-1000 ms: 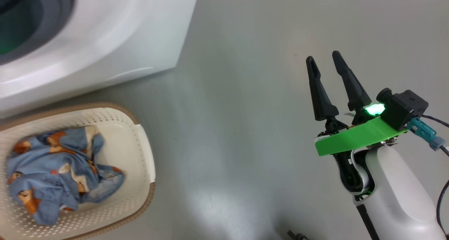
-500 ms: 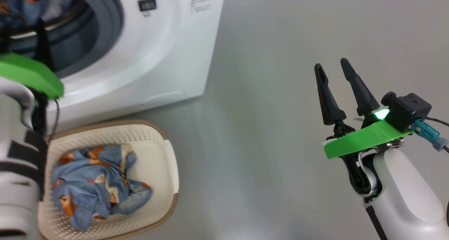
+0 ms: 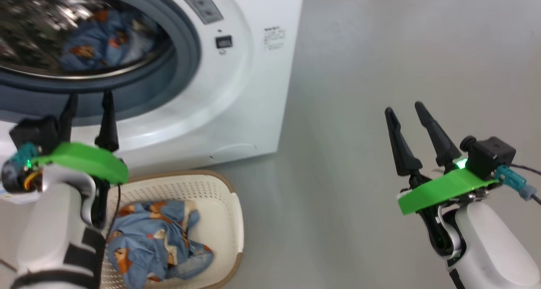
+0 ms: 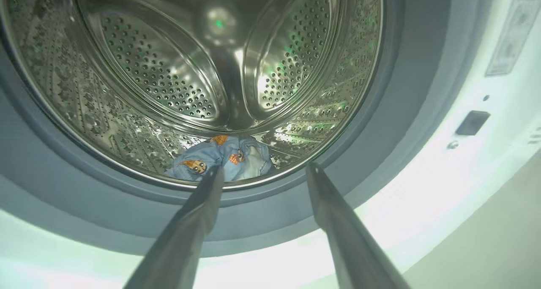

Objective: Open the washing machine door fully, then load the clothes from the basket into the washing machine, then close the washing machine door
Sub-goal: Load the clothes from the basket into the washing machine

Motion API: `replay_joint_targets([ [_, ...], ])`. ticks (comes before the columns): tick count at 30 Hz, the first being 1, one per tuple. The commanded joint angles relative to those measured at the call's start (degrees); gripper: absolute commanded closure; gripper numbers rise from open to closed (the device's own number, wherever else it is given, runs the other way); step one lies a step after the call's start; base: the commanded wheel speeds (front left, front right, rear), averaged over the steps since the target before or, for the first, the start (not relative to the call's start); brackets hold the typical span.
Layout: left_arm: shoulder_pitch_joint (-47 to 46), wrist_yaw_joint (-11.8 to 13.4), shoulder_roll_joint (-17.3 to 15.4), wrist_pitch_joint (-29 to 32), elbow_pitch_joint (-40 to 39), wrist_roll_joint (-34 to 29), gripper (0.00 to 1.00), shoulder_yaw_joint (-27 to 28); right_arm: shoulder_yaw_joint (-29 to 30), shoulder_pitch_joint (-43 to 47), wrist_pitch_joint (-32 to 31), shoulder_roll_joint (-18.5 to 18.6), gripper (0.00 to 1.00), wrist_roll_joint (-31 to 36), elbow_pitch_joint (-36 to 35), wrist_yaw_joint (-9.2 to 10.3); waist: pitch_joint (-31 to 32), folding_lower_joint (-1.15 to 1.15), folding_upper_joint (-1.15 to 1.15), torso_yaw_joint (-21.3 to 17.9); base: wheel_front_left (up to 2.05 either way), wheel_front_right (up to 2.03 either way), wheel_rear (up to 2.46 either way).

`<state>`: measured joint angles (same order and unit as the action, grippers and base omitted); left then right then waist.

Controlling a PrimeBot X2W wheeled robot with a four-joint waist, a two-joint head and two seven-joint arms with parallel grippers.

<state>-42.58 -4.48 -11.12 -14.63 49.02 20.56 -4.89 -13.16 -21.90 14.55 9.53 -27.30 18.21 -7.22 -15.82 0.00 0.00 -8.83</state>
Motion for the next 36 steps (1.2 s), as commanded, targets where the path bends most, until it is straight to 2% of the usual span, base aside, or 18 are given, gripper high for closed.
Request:
replay_joint_targets([
  [1,0.90,0.32,-1.89,-0.36,-2.36,-0.63,0.00,1.74,-1.30,0.69,0.45,0.66,0.00,-0.62,-1.02,-0.26,3.31,0.00,0.00,2.81,0.00,0.00,0.00],
  [10,14.66,1.31,-0.02,-0.36,-13.82,-1.12,0.00,3.57,-0.84,3.51,0.45,1.60,0.00,-1.38,0.06,-0.26,8.47,0.00,0.00,4.97,0.00,0.00,0.00],
  [21,25.73,3.13,0.60,-0.37,-24.51,-2.24,0.00,4.14,-0.86,5.35,0.45,2.54,0.00,-1.41,0.01,-0.26,10.72,0.00,0.00,5.57,0.00,0.00,0.00],
  [27,30.16,4.78,1.28,-0.37,-29.86,-2.25,0.00,4.58,-0.36,6.35,0.45,2.80,0.00,-0.75,-0.28,-0.26,11.14,0.00,0.00,5.81,0.00,0.00,0.00],
  [36,32.13,5.66,1.65,0.11,-32.36,-1.62,0.00,4.41,-0.46,6.81,0.45,3.06,0.00,-0.20,-0.32,-0.26,11.58,0.00,0.00,6.03,0.00,0.00,0.00],
])
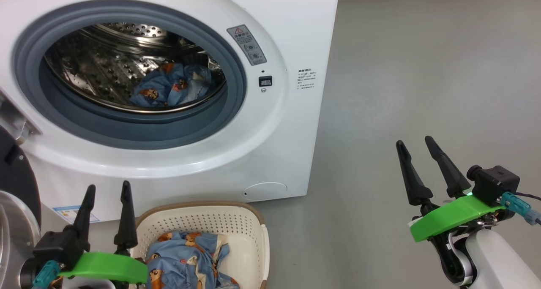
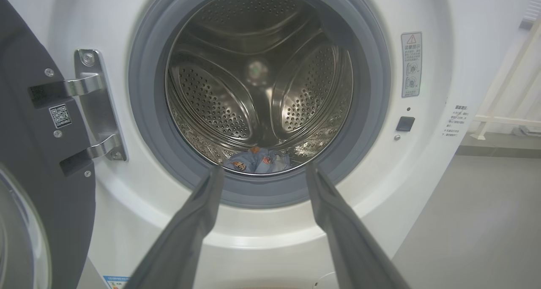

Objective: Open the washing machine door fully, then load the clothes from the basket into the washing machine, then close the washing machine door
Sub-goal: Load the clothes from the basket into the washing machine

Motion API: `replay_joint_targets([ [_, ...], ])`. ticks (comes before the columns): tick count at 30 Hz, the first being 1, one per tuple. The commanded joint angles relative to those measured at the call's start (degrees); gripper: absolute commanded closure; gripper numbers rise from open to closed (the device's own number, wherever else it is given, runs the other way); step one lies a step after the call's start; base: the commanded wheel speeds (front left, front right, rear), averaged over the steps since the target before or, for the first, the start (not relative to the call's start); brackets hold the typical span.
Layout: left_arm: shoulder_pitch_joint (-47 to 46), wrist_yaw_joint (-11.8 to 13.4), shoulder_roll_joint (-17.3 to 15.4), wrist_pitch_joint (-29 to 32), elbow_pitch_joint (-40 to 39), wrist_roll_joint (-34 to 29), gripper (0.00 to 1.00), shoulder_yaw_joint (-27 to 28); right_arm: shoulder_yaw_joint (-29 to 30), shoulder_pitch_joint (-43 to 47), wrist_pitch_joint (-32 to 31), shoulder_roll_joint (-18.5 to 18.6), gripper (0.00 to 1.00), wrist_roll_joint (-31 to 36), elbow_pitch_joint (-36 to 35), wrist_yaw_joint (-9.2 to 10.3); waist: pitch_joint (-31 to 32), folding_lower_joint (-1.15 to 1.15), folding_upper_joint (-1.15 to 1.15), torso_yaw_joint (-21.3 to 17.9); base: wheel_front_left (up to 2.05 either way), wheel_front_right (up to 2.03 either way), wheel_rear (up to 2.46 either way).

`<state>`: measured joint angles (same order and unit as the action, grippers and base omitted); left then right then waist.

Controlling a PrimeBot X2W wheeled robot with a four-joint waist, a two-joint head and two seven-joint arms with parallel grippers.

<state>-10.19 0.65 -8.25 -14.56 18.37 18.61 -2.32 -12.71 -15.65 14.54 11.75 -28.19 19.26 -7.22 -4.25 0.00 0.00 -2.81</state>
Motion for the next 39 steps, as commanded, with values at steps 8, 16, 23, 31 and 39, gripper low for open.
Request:
replay_joint_targets([
  [8,0.31,0.91,-1.24,0.13,-2.30,0.64,0.00,1.49,-1.12,0.52,0.46,1.04,0.00,0.93,-0.86,-0.26,0.28,0.00,0.00,-0.04,0.00,0.00,0.00],
  [16,0.42,1.20,-1.21,0.12,-2.35,0.94,0.00,1.08,-1.28,0.30,0.46,1.17,0.00,1.11,-0.44,-0.26,0.14,0.00,0.00,-0.17,0.00,0.00,0.00],
  [23,0.27,1.37,-1.12,0.57,-1.86,1.28,0.00,0.56,-1.32,0.19,0.46,1.14,0.00,1.14,-0.25,-0.26,-0.65,0.00,0.00,-0.45,0.00,0.00,0.00],
  [31,-1.88,0.72,-1.44,1.77,1.59,2.03,0.00,-0.06,-2.17,-1.45,0.46,1.24,0.00,0.68,1.37,-0.26,-3.93,0.00,0.00,-0.88,0.00,0.00,0.00],
  [39,-6.19,-0.89,-1.02,2.34,9.73,2.58,0.00,-1.65,-1.47,-3.31,0.46,0.40,0.00,0.75,1.28,-0.26,-10.01,0.00,0.00,-1.29,0.00,0.00,0.00],
])
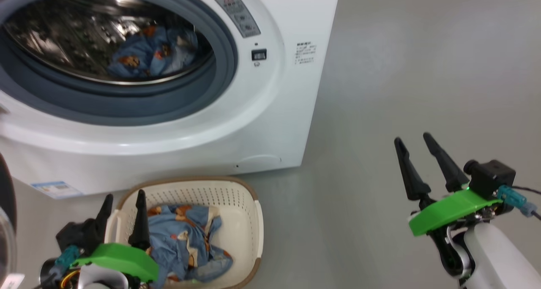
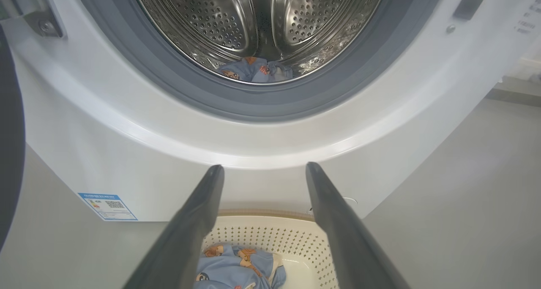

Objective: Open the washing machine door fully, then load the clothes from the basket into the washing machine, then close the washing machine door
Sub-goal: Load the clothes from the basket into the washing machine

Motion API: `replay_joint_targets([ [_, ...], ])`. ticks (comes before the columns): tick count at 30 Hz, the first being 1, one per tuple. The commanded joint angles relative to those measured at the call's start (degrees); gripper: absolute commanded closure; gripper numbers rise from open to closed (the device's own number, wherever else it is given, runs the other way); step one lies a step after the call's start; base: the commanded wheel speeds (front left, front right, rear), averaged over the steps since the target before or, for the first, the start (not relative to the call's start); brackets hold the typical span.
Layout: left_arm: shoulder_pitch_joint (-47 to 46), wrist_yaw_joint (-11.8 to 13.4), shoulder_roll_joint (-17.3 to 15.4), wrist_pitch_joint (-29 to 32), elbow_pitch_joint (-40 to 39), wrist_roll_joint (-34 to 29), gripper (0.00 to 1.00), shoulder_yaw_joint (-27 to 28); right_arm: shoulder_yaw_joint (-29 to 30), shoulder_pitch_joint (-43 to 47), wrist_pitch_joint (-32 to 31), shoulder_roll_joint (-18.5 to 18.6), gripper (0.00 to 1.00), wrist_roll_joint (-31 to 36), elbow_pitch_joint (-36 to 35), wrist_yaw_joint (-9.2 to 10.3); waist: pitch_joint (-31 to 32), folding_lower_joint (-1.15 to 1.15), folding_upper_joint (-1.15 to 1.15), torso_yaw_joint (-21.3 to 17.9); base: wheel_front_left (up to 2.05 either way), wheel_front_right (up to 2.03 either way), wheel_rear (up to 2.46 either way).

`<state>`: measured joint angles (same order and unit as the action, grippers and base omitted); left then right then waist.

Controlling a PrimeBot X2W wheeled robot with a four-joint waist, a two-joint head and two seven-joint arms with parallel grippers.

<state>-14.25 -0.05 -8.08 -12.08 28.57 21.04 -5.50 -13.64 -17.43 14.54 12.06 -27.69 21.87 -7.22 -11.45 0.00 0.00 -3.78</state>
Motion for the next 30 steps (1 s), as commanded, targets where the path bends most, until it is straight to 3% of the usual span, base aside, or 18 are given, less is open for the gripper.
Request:
replay_joint_targets([
  [1,-2.90,-0.45,-1.15,-0.10,0.91,0.21,0.00,1.33,-0.46,-1.81,0.46,-0.04,0.00,0.31,-1.42,-0.26,-3.74,0.00,0.00,-0.42,0.00,0.00,0.00],
  [17,-17.25,-4.09,-1.75,1.59,24.24,0.35,0.00,-1.63,1.00,-6.06,0.46,-2.37,0.00,1.08,-2.98,-0.26,-18.25,0.00,0.00,-3.74,0.00,0.00,0.00],
  [30,-30.16,-4.66,-4.16,4.57,39.60,0.24,0.00,-2.89,1.32,-9.72,0.46,-4.32,0.00,1.67,-5.17,-0.26,-30.46,0.00,0.00,-6.95,0.00,0.00,0.00],
])
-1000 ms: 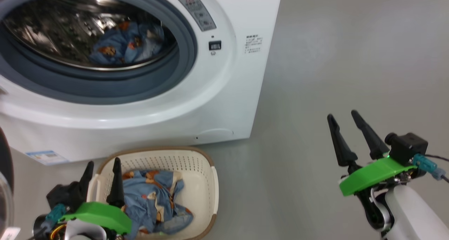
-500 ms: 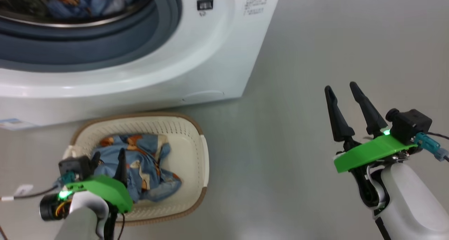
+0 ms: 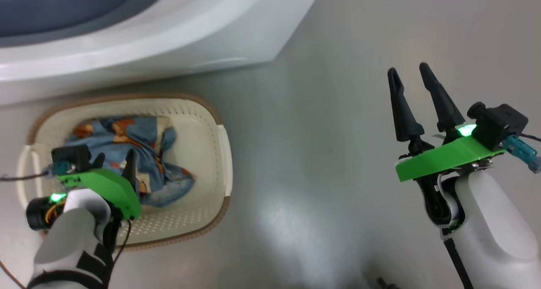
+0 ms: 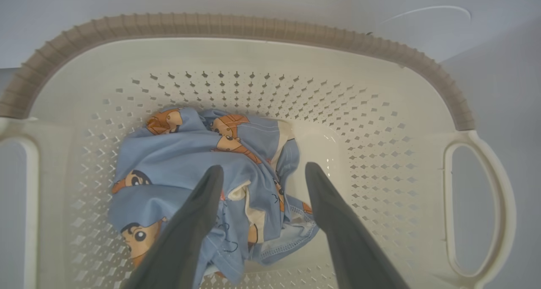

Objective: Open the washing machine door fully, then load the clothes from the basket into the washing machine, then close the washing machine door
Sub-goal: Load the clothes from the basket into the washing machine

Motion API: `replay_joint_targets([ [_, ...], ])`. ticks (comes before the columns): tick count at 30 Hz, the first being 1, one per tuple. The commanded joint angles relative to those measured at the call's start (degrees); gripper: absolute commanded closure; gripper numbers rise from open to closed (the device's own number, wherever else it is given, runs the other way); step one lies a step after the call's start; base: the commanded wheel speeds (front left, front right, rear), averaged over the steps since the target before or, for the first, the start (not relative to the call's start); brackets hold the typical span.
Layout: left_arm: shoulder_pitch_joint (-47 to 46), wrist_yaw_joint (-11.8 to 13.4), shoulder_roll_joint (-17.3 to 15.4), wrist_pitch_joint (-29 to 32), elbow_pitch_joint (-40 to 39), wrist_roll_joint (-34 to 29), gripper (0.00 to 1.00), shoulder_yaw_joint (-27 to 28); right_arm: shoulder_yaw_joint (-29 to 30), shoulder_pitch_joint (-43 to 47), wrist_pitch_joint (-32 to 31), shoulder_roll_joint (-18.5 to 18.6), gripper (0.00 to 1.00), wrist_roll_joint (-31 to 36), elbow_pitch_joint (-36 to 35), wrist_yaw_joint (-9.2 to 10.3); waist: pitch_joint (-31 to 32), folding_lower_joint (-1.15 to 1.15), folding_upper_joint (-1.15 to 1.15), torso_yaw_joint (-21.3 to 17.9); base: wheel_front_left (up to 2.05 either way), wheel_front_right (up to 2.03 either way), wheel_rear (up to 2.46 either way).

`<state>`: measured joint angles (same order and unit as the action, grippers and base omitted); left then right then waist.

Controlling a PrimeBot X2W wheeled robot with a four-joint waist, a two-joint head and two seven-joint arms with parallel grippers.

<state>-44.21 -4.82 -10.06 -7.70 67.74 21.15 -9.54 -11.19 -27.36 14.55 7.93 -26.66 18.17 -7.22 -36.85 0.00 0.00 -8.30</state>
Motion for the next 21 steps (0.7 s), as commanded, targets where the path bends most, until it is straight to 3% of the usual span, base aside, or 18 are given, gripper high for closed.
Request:
replay_joint_targets([
  [1,-0.93,0.21,-2.47,0.47,1.30,0.22,0.00,1.20,-1.11,-0.05,0.45,-0.36,0.00,0.66,-1.71,-0.26,-5.83,0.00,0.00,-2.75,0.00,0.00,0.00],
  [14,-7.85,1.80,-6.12,3.75,5.30,1.41,0.00,1.64,-1.42,-2.50,0.45,-2.44,0.00,0.89,-4.87,-0.26,-14.28,0.00,0.00,-5.89,0.00,0.00,0.00],
  [21,-10.17,3.99,-8.20,6.83,5.86,1.42,0.00,1.33,-2.25,-3.51,0.45,-3.42,0.00,0.55,-5.68,-0.26,-17.14,0.00,0.00,-7.77,0.00,0.00,0.00],
])
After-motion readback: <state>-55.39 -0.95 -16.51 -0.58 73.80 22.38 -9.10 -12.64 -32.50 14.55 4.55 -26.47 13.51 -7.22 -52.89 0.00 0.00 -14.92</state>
